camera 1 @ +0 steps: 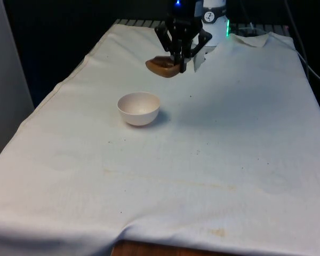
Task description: Pour the coffee beans from the cup into the bowl.
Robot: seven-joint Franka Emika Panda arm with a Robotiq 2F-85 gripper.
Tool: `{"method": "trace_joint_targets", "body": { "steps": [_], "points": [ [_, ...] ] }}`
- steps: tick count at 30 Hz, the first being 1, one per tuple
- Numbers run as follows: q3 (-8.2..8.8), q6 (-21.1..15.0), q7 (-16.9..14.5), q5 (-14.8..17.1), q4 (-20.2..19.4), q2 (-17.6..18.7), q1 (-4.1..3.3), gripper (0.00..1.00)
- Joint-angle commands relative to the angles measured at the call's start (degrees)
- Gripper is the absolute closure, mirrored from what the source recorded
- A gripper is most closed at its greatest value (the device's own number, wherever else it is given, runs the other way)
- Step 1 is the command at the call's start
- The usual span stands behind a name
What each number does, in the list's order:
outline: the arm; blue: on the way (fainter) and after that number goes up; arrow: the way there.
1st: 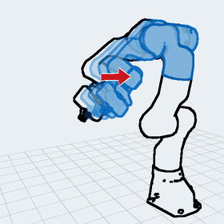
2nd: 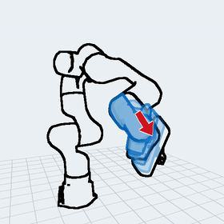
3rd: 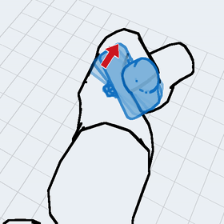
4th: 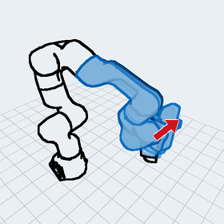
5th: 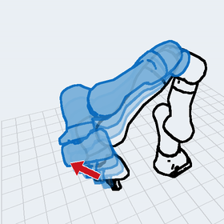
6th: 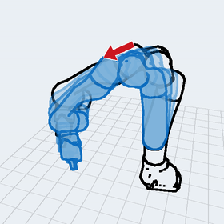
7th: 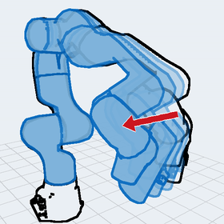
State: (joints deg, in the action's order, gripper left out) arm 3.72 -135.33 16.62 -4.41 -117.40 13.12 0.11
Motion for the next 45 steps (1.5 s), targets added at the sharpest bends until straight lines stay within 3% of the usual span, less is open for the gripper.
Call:
{"method": "trace_joint_targets", "body": {
  "steps": [1,2,3,4,9,10,11,12,19,21,22,27,30,31,33,38,39,40,45],
  "points": [
    [-0.17,-1.2,-1.55,1.89,-0.74,-0.4,0.46,1.0],
    [0.11,-1.72,-2.75,3.04,-0.97,-0.46,0.46,1.0],
    [0.34,-0.52,-1.09,1.15,-0.17,0.0,0.0,1.0],
    [0.11,-1.72,-2.75,3.04,-0.97,-0.46,0.46,1.0],
    [1.09,-2.81,-6.36,6.65,-1.95,-0.69,0.57,1.0],
    [1.26,-2.92,-6.99,7.16,-2.12,-0.74,0.57,1.0],
    [1.66,-2.12,-6.07,6.07,-1.55,-0.29,0.11,1.0],
    [1.72,-3.04,-8.25,8.19,-2.46,-0.86,0.57,1.0],
    [3.67,-2.92,-12.95,11.23,-3.55,-1.2,0.74,1.0],
    [4.07,-2.23,-12.2,10.37,-3.04,-0.8,0.34,1.0],
    [4.13,-2.92,-14.15,12.09,-3.72,-1.2,0.8,1.0],
    [5.73,-2.81,-18.28,15.36,-3.95,-1.09,1.03,1.0],
    [6.47,-2.23,-18.51,15.18,-3.67,-0.8,0.63,1.0],
    [6.42,-2.69,-20.23,16.84,-3.95,-0.97,1.03,1.0],
    [6.76,-2.64,-21.6,18.11,-3.9,-0.92,1.15,1.0],
    [7.68,-2.52,-25.73,22.23,-3.67,-0.63,1.2,1.0],
    [8.08,-2.23,-24.81,21.08,-3.72,-0.63,0.86,1.0],
    [7.79,-2.46,-26.47,22.98,-3.67,-0.63,1.26,1.0],
    [8.48,-2.23,-30.88,27.44,-3.44,-0.23,1.43,1.0]
  ]
}}
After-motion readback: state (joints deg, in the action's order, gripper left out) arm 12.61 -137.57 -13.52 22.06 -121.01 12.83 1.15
